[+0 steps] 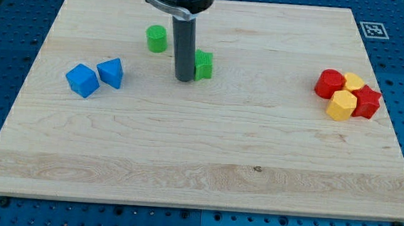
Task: Slightly push the green star upwards of the board
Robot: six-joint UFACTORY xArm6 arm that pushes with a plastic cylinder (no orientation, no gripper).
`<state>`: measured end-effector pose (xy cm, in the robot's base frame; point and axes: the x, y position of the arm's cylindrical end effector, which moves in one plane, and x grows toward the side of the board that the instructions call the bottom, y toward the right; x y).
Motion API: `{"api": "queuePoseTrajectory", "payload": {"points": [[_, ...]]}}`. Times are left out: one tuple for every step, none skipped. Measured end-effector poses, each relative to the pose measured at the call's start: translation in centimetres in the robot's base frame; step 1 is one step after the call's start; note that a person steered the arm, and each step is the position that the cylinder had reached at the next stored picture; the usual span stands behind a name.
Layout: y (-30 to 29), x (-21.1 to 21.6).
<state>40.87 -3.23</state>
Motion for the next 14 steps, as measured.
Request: {"api": "queuePoseTrajectory", "payload": {"points": [[2.4, 0.9], [5.2, 3.7], [6.7, 3.8], [6.1, 1.4], [5.6, 1.2], [2.8, 1.0], [1.6, 0.9], [1.6, 0.7], [1.6, 0.6], [1.6, -1.0], [1.6, -1.1], [1.6, -1.1], [2.2, -0.9], [2.0, -1.4]]}}
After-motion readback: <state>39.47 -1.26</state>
